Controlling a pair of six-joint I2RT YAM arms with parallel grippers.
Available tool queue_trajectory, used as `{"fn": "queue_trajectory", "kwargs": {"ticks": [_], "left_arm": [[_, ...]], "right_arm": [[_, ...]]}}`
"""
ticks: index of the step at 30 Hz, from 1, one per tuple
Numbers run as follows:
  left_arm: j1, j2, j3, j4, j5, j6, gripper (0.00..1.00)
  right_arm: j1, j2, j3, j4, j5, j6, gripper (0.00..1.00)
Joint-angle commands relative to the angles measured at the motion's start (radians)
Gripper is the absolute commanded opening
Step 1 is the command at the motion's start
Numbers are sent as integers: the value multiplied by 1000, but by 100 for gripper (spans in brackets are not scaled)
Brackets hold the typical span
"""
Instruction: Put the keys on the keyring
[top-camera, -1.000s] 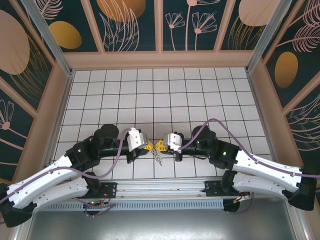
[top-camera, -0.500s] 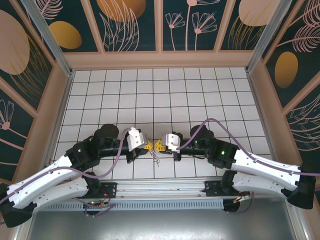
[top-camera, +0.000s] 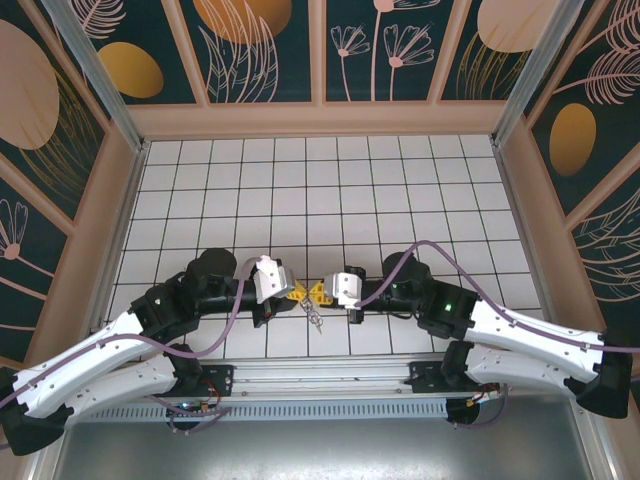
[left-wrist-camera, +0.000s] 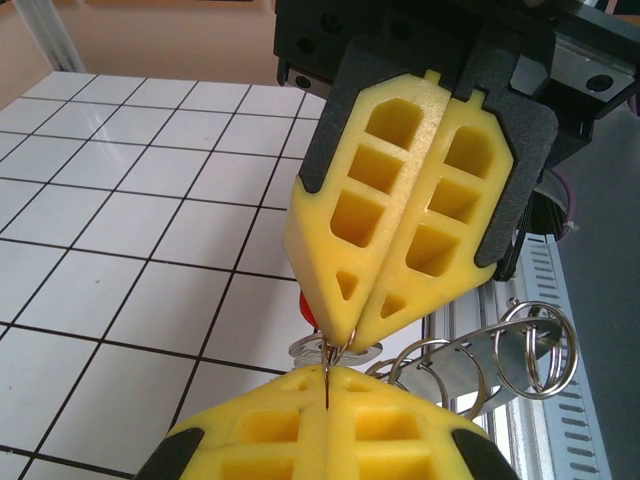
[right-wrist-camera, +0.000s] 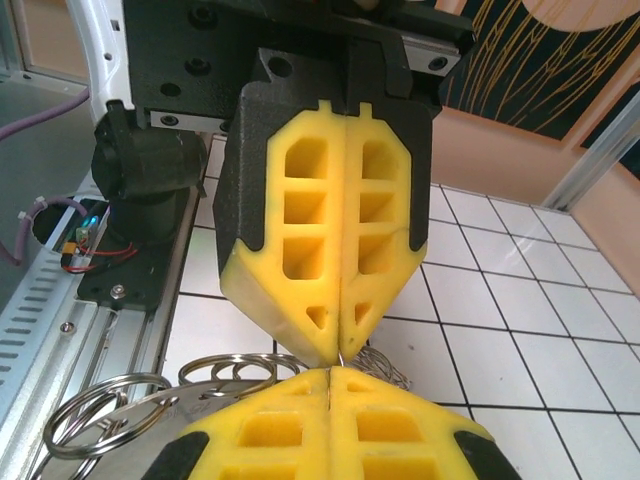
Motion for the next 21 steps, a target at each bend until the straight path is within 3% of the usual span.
{"fn": "queue_trajectory", "kwargs": {"ticks": [1, 21], "left_arm": [[-5, 1, 12, 73, 49, 11, 0], [-6, -21, 1, 156, 223, -33, 0]], "right_arm": [[17, -39, -33, 90, 1, -65, 0], [17, -135, -119, 132, 43, -149, 0]]}}
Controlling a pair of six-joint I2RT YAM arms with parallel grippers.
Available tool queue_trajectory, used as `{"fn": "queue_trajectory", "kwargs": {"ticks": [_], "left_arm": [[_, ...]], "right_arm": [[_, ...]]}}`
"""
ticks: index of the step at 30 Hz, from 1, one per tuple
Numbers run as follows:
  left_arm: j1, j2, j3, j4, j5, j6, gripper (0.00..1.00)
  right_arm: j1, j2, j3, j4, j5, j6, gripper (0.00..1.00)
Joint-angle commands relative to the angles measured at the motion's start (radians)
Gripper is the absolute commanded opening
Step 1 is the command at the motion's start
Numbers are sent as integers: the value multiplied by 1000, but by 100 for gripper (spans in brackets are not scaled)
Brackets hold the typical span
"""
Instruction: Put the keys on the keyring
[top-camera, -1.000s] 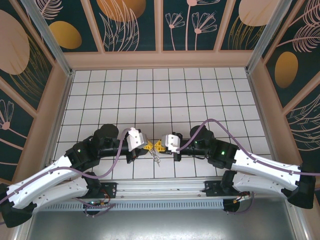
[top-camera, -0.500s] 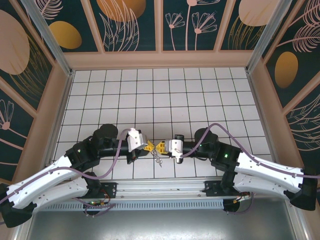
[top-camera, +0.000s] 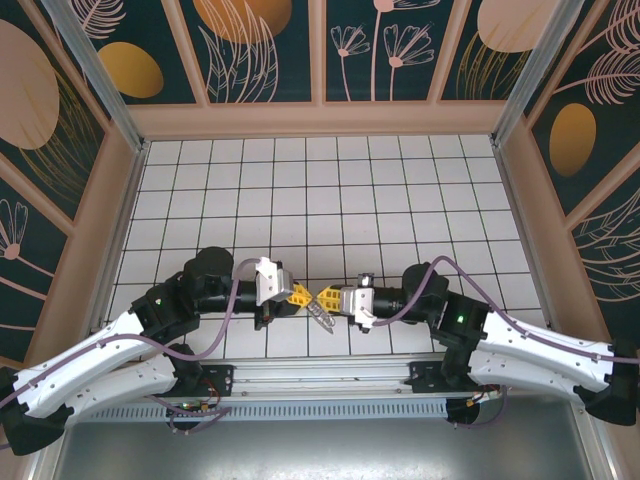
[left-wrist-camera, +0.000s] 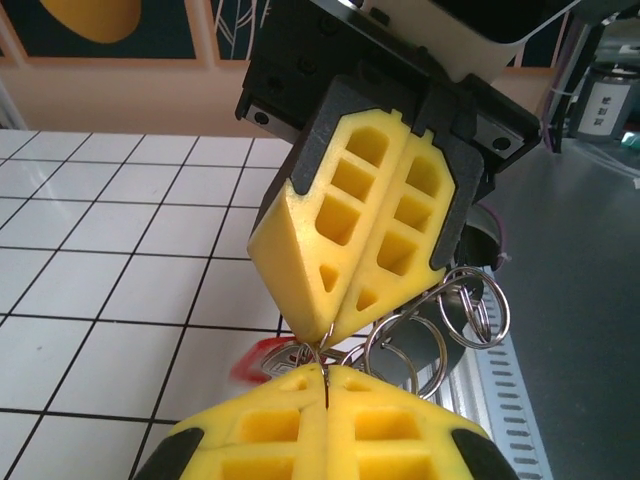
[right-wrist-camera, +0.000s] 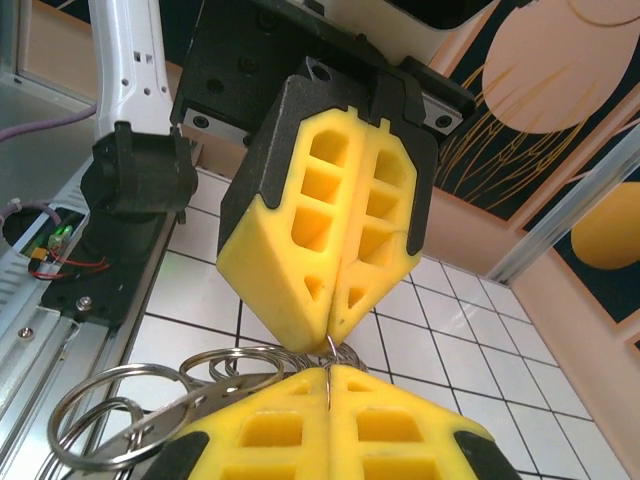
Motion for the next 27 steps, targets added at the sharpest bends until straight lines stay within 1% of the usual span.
{"fn": "queue_trajectory", "kwargs": {"ticks": [1, 12, 27], "left_arm": [[-5, -20, 3, 76, 94, -18, 0], [-5, -52, -3, 107, 115, -32, 0], [-4, -63, -3, 113, 114, -34, 0]], "right_arm": [[0, -7, -19, 20, 30, -30, 0], [0, -17, -41, 42, 39, -48, 0], [0, -31, -61, 63, 75, -61, 0]]}}
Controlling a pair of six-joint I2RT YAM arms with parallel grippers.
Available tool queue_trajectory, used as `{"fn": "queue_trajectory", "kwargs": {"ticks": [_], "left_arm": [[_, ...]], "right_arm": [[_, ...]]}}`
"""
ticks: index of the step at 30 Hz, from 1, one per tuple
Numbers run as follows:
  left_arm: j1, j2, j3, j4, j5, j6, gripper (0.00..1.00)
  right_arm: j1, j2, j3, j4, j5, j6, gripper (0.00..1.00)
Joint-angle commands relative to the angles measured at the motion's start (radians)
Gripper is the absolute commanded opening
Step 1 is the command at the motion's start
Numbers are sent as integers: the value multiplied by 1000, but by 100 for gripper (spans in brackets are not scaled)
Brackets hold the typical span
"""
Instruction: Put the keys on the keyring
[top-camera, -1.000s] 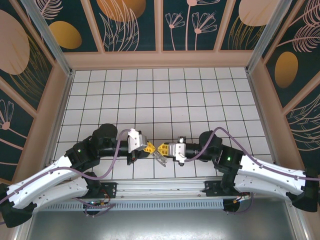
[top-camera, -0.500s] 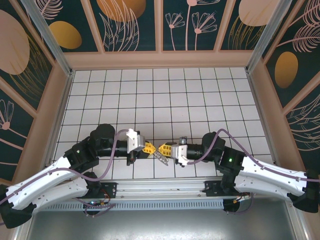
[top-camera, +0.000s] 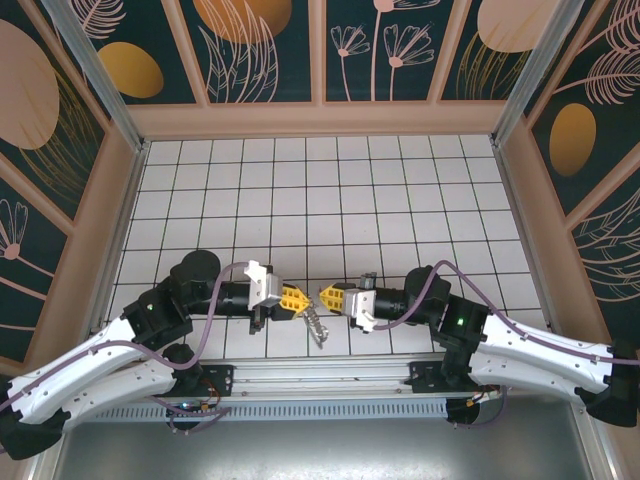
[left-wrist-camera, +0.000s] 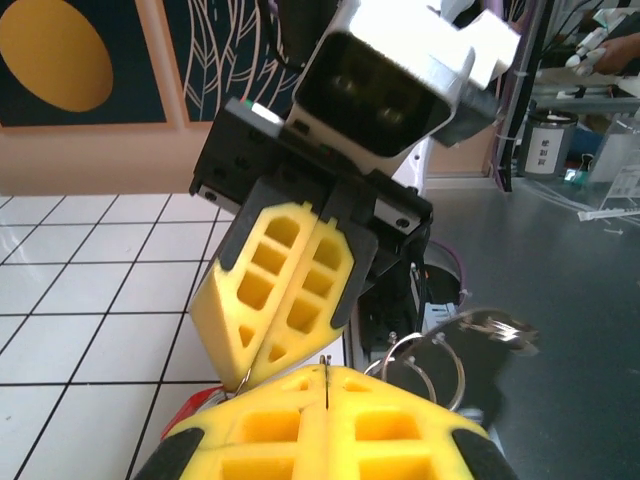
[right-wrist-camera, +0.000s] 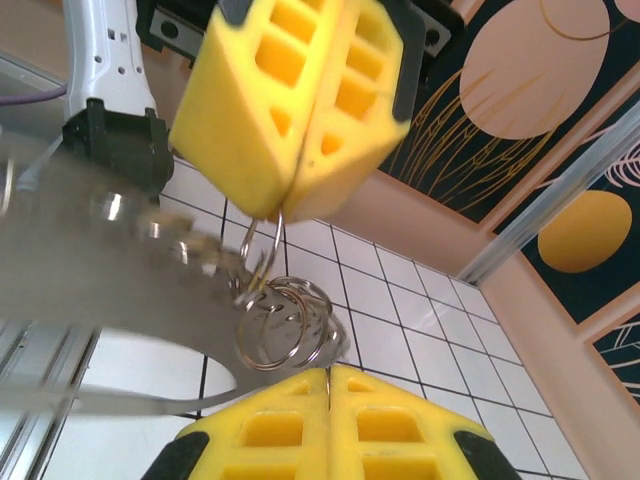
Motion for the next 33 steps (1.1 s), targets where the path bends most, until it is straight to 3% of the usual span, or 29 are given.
{"fn": "queue_trajectory", "kwargs": {"ticks": [1, 13, 26, 33], "left_arm": [[-4, -3, 11, 49, 34, -10, 0], [-4, -7, 3, 53, 5, -10, 0], [-4, -3, -3, 24, -49, 25, 0], [-5, 17, 3, 68, -64, 23, 0]], "right_arm": [[-1, -13, -13, 18, 36, -10, 0], [13, -60, -21, 36, 15, 14, 0], [24, -75, 8, 11, 11, 355, 0], [37, -67, -23, 98, 32, 426, 0]]}}
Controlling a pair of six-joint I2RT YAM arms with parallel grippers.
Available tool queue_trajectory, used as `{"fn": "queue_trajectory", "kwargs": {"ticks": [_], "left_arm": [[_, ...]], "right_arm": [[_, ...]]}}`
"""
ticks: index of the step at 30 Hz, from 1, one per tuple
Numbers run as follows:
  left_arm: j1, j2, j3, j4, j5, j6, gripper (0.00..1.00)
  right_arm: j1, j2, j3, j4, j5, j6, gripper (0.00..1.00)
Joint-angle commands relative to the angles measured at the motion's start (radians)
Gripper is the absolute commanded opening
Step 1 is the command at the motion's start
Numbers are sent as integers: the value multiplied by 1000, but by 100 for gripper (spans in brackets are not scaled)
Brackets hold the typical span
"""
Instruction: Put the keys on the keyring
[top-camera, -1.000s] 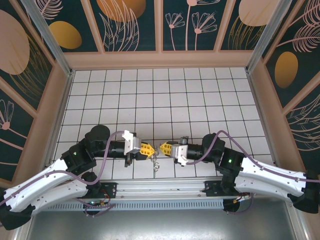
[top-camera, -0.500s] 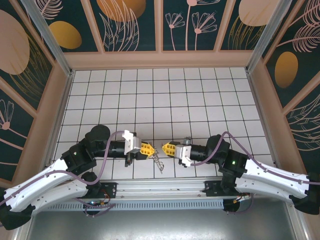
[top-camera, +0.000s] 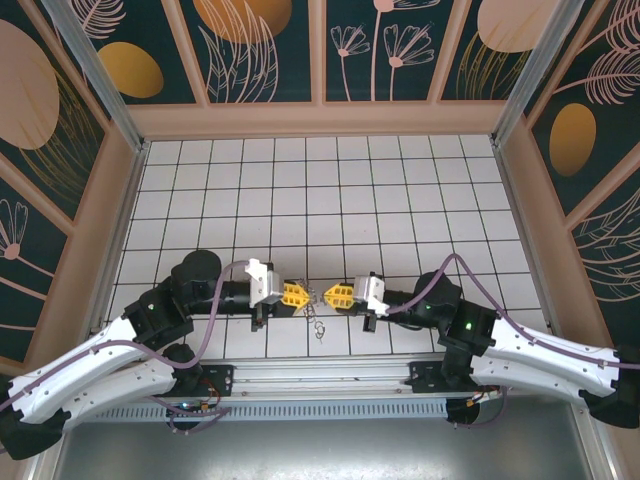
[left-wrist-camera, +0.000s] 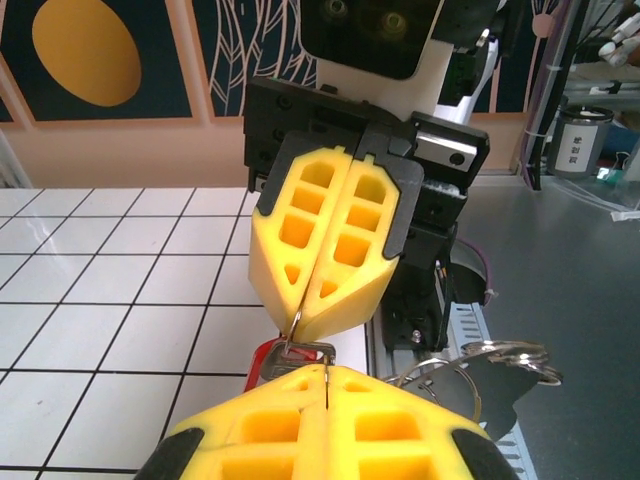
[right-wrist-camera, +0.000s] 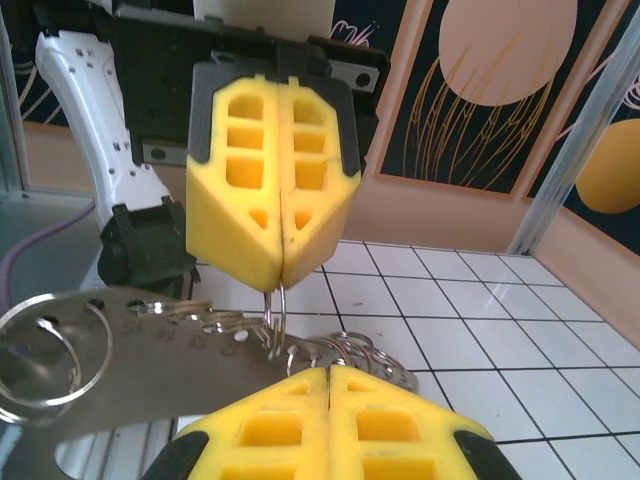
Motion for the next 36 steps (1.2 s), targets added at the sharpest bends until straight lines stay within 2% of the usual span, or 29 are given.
{"fn": "queue_trajectory", "kwargs": {"ticks": [1, 7, 18, 26, 36], "left_arm": [[-4, 15, 6, 74, -8, 15, 0], [-5, 27, -12, 139, -11, -6, 0], [-5, 23, -20, 142, -17, -23, 0], [-5, 5, -23, 131, -17, -21, 0], [-5, -9, -36, 135, -21, -26, 0]], "right_arm": [[17, 3, -14, 88, 12, 59, 0], [50, -9, -38, 119, 19, 48, 0], [58, -15, -62, 159, 30, 47, 0], [62, -22, -35, 104, 115, 73, 0], [62, -18, -25, 102, 98, 81, 0]]}}
